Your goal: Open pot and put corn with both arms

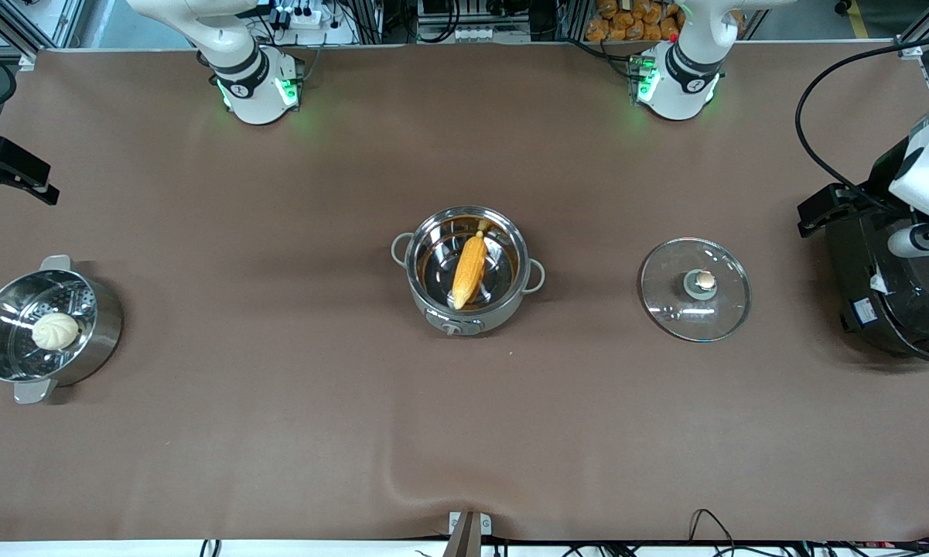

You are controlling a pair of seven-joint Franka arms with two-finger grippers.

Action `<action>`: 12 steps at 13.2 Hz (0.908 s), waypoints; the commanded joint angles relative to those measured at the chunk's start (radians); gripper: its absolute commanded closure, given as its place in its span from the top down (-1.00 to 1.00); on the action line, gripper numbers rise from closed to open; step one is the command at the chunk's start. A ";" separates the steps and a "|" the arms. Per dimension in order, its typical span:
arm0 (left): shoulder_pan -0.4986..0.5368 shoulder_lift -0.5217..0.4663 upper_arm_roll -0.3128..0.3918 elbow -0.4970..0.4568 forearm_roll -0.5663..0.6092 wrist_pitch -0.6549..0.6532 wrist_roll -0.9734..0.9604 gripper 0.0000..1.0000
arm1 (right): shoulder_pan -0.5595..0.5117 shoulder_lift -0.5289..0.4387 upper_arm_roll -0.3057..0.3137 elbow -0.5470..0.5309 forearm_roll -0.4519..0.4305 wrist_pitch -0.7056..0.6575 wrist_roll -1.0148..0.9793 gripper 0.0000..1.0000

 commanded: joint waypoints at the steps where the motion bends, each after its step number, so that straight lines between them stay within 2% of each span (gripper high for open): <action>1: -0.012 -0.031 0.010 -0.023 0.013 0.001 0.000 1.00 | -0.047 0.017 0.019 0.031 0.019 -0.022 0.008 1.00; 4: -0.014 -0.097 0.014 -0.136 0.011 0.091 0.002 1.00 | -0.045 0.012 0.020 0.025 0.017 -0.019 0.002 1.00; 9: -0.026 -0.104 0.014 -0.127 0.008 0.036 0.060 1.00 | -0.047 0.020 0.019 0.016 0.008 -0.036 0.001 1.00; 12: -0.023 -0.112 0.021 -0.124 -0.042 -0.008 0.080 1.00 | -0.042 0.021 0.021 0.019 -0.001 -0.033 0.005 1.00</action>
